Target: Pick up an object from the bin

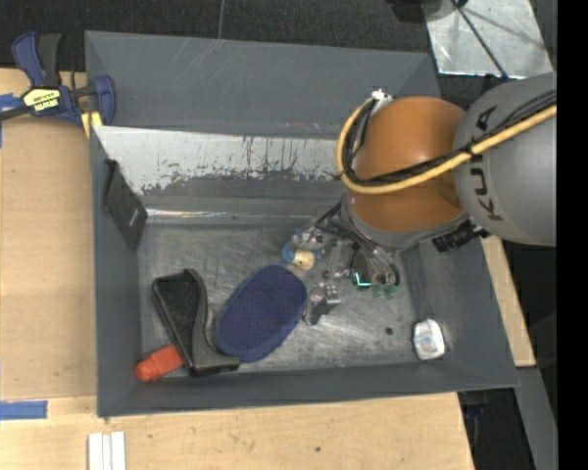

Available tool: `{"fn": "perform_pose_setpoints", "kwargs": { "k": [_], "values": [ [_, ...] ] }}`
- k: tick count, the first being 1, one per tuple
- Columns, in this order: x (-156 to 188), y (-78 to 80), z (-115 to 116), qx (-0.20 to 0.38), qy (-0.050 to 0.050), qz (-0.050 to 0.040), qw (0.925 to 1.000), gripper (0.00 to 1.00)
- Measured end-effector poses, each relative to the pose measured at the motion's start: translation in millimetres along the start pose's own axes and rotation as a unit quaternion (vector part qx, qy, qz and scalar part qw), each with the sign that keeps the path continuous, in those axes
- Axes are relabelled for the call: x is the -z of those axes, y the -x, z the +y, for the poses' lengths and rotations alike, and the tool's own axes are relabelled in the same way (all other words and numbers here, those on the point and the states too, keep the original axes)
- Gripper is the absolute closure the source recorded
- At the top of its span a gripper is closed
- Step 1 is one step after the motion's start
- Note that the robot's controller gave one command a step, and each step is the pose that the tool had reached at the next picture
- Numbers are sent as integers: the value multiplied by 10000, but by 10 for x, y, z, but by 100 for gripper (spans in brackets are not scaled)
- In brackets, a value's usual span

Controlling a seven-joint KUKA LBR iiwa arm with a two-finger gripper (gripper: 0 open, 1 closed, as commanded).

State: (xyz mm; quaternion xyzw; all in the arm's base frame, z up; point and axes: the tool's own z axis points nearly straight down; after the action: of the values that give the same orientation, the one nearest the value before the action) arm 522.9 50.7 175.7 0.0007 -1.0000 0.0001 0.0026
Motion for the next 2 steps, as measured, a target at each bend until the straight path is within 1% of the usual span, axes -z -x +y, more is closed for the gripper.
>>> {"fn": "perform_pose_setpoints", "kwargs": {
  "k": [1, 2],
  "values": [
    [-934, 318, 147, 172, -2, 6, 9999, 0],
    [-885, 326, 147, 166, 2, -7, 9999, 100]
  ]
}}
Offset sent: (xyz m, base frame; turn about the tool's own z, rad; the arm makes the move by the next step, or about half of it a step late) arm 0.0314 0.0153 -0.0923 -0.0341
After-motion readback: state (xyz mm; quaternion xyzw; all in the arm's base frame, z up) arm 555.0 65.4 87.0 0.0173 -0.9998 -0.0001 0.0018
